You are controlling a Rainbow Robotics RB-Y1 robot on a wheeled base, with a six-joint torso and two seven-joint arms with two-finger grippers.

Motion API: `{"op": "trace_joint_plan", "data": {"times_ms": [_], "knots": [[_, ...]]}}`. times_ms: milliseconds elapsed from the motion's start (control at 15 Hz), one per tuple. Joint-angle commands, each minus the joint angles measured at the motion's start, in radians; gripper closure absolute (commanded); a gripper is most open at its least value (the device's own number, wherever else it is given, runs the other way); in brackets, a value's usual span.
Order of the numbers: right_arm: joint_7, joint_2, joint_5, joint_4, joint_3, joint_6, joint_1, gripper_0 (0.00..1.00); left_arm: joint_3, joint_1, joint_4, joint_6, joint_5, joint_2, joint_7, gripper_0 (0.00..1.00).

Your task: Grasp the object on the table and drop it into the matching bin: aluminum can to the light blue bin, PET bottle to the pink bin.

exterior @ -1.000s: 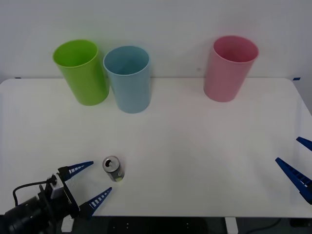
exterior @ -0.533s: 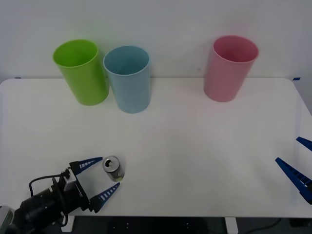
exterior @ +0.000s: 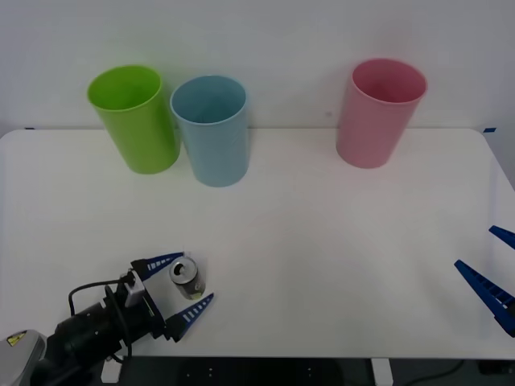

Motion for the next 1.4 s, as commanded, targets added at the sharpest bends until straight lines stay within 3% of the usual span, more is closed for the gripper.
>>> {"op": "trace_joint_plan", "data": {"times_ms": [67, 400, 467, 533, 600, 667, 1400], "knots": [[0.000, 0.000, 0.000, 0.000, 0.000, 0.000, 0.000, 0.00, 0.000, -0.004, 0.000, 0.007, -0.008, -0.011, 0.000, 0.00], [0.000, 0.000, 0.000, 0.000, 0.000, 0.000, 0.000, 0.00, -0.001, -0.007, 0.001, 0.007, -0.016, -0.011, -0.001, 0.00], [0.000, 0.000, 0.000, 0.000, 0.000, 0.000, 0.000, 0.00, -0.001, -0.007, 0.000, 0.007, -0.016, -0.011, -0.001, 0.06], [0.000, 0.000, 0.000, 0.000, 0.000, 0.000, 0.000, 0.00, -0.001, -0.005, 0.000, 0.007, -0.016, -0.011, -0.001, 0.53], [0.000, 0.000, 0.000, 0.000, 0.000, 0.000, 0.000, 0.00, -0.001, -0.007, 0.000, 0.007, -0.016, -0.011, -0.001, 0.91], [0.000, 0.000, 0.000, 0.000, 0.000, 0.000, 0.000, 0.00, 0.000, -0.007, 0.000, 0.007, -0.016, -0.012, -0.001, 0.99], [0.000, 0.000, 0.000, 0.000, 0.000, 0.000, 0.000, 0.00, -0.011, -0.010, 0.000, 0.016, -0.013, -0.015, 0.020, 1.00]]}}
